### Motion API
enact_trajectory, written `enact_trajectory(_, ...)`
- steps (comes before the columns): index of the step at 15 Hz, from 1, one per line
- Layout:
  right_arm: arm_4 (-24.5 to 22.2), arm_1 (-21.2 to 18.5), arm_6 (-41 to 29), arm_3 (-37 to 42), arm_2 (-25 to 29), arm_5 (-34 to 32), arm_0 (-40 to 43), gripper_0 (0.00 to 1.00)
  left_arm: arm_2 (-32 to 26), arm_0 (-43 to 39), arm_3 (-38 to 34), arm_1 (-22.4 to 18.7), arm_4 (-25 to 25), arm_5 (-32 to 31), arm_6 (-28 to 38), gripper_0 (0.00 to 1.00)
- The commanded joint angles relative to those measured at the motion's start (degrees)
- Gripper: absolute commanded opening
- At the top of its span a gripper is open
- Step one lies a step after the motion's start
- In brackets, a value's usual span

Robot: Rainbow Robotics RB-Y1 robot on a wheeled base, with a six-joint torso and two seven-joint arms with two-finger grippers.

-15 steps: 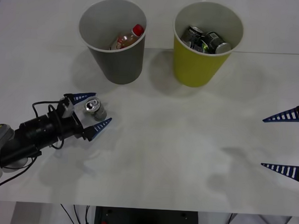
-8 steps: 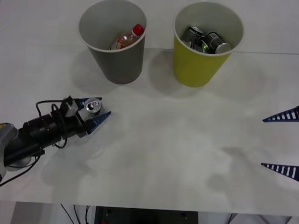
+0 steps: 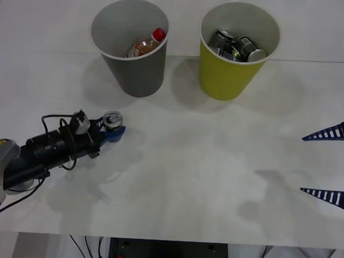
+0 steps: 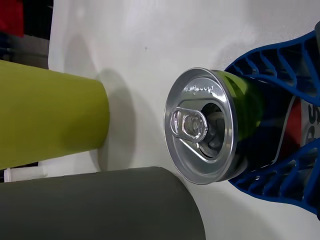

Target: Put the can into the green bin and the plastic bottle into the gray bin

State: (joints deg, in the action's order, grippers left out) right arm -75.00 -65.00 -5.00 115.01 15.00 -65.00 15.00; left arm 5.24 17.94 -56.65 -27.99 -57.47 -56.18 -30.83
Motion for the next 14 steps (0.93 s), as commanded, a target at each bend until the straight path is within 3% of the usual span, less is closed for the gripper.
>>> enact_trajectory(1,0.0,0.0,0.0,0.0,0.0,0.0,0.0,1.0,-0.1,-1.0,-5.5,-1.8,-4.8,-0.1,7.8,0.0)
enact_trajectory(4,0.0,0.0,0.0,0.0,0.0,0.0,0.0,1.0,-1.7,-4.0,-15.6,-3.4,-12.9,0.7,20.5,0.0)
enact_trajectory(8,0.0,0.0,0.0,0.0,0.0,0.0,0.0,1.0,-4.7,-9.6,-35.0,-3.3,-31.9,2.7,41.0,0.01)
enact_trajectory(10,0.0,0.0,0.0,0.0,0.0,0.0,0.0,1.0,-4.9,-10.8,-40.9,-3.4,-37.5,2.6,48.1,0.01)
enact_trajectory(14,0.0,0.0,0.0,0.0,0.0,0.0,0.0,1.0,-6.1,-10.2,-51.9,-3.4,-47.9,-4.5,63.9,0.01)
